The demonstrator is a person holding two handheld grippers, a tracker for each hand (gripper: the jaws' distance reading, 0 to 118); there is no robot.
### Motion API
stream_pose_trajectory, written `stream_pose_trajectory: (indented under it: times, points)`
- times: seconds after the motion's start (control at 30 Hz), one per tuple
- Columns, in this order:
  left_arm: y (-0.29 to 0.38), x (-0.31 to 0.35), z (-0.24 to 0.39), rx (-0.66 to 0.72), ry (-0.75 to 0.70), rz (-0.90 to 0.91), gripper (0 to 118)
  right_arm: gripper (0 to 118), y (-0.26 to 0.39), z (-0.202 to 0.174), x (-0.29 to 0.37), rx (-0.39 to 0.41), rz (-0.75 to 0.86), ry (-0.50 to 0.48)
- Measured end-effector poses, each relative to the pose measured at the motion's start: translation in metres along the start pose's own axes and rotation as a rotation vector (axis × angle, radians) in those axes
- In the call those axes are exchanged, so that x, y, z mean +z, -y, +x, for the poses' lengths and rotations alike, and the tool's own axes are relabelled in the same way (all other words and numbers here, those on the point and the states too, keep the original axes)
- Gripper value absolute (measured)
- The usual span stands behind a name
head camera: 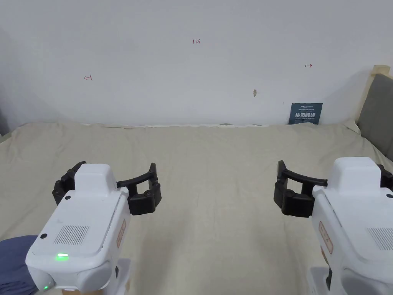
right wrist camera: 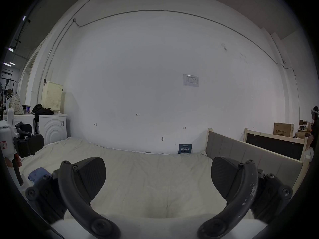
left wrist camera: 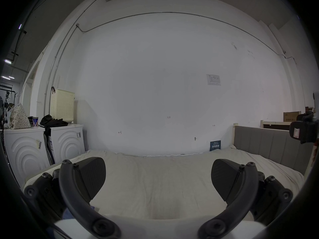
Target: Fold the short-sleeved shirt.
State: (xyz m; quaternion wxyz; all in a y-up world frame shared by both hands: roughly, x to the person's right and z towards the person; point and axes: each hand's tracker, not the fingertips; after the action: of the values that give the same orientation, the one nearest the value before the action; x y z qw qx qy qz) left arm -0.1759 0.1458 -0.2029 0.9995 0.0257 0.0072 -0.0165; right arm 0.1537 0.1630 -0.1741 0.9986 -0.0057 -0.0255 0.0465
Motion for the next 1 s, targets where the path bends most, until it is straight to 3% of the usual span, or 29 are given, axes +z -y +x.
stream_pose_trajectory:
  times: [0.17, 0.3, 0.37, 0.5, 0.73, 0.93, 1.0]
  points:
    - [0.000, 0.000, -0.002, 0.009, 0.002, -0.002, 118, 118, -0.001, -0.002, -0.002, -0.002, -0.019, 0.022]
    - [-0.001, 0.000, -0.003, 0.004, 0.000, 0.000, 118, 118, -0.011, 0.001, -0.006, -0.104, -0.138, -0.034]
    - [-0.002, 0.000, -0.004, 0.009, 0.003, 0.003, 118, 118, -0.025, 0.001, -0.005, -0.167, -0.231, 0.003]
    - [-0.003, 0.001, -0.005, 0.013, 0.007, 0.007, 118, 118, -0.030, -0.001, -0.018, -0.221, -0.445, 0.134]
    - [-0.006, 0.002, -0.005, 0.008, 0.008, 0.017, 118, 118, -0.035, 0.003, -0.020, -0.292, -0.551, 0.106]
    - [-0.007, 0.002, -0.005, 0.006, 0.003, 0.023, 118, 118, -0.035, -0.001, -0.022, -0.187, -0.487, 0.111]
    - [-0.005, 0.000, -0.006, 0.003, 0.004, 0.023, 118, 118, -0.035, -0.002, -0.021, -0.191, -0.487, 0.116]
